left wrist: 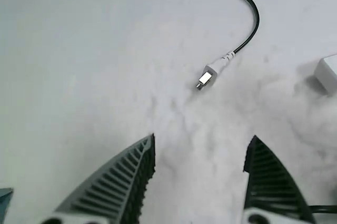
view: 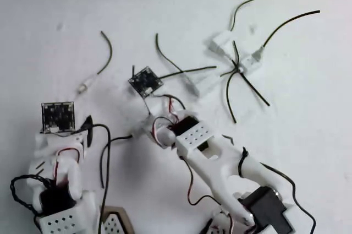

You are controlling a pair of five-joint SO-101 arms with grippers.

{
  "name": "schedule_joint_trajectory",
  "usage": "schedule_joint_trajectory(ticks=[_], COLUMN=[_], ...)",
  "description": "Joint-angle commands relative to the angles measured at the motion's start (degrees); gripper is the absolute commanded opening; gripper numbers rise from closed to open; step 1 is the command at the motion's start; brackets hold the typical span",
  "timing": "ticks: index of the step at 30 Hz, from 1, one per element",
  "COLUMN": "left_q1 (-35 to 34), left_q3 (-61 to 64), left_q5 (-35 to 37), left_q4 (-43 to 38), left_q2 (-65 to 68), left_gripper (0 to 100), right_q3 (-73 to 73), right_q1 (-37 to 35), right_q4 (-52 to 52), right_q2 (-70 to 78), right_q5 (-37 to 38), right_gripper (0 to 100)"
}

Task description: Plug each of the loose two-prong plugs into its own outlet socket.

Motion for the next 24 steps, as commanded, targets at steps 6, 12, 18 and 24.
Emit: schedule_joint_trajectory(ticks=[6, 12, 18, 24], left_q1=[-0.22, -0.22, -0.22, -0.13], left_q3=[-0.26, -0.18, -0.18, -0.18], left_q5=[-0.7, -0.7, -0.7, -0.62], left_q4=[-0.35, -0.35, -0.35, -0.35], left_q2=[-0.57, -0.57, -0.57, -0.57], left_gripper=[28, 28, 28, 28], right_q3=[-0.62, -0.62, -0.53, -0.09], right_q1=[0.4, 1.71, 1.71, 1.54], right_q4=[0.48, 0.92, 1.01, 0.92], right_q2=[5.41, 6.46, 6.64, 8.04], right_q5=[1.14, 1.14, 1.23, 1.23], right_gripper=[1.9, 1.9, 1.9, 1.9])
